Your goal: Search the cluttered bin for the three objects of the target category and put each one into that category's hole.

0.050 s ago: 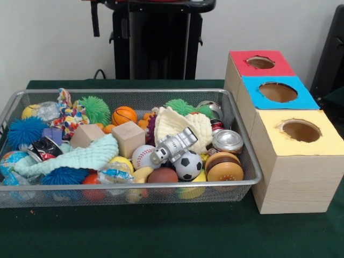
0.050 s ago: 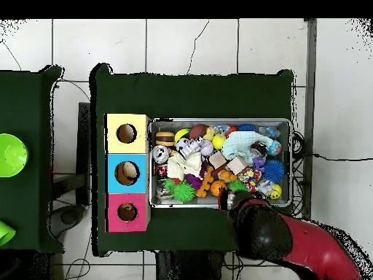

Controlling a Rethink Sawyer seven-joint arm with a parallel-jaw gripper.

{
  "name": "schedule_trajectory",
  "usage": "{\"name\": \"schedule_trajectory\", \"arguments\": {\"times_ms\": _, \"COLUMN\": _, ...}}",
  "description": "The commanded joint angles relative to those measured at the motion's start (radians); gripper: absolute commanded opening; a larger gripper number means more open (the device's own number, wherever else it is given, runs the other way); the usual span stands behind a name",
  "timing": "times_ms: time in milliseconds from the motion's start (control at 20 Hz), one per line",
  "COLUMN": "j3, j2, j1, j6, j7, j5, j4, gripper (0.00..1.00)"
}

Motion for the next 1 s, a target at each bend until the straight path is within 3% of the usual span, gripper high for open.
{"name": "schedule_trajectory", "arguments": {"times_ms": 50, "j3": 0.201, "j2": 0.175, "j1": -0.033, "j6": 0.076, "j7": -0.3, "j5": -0.147, "j4": -0.177, "gripper": 1.0}}
{"name": "schedule_trajectory", "arguments": {"times_ms": 400, "j3": 0.241, "j2": 0.267, "j1": -0.057, "j6": 0.087, "j7": -0.249, "j5": -0.227, "j4": -0.251, "gripper": 1.0}}
{"name": "schedule_trajectory", "arguments": {"times_ms": 750, "j3": 0.214, "j2": 0.387, "j1": -0.018, "j6": 0.143, "j7": -0.214, "j5": -0.287, "j4": -0.415, "gripper": 1.0}}
{"name": "schedule_trajectory", "arguments": {"times_ms": 1000, "j3": 0.216, "j2": 0.366, "j1": 0.007, "j6": 0.08, "j7": -0.109, "j5": -0.285, "j4": -0.377, "gripper": 1.0}}
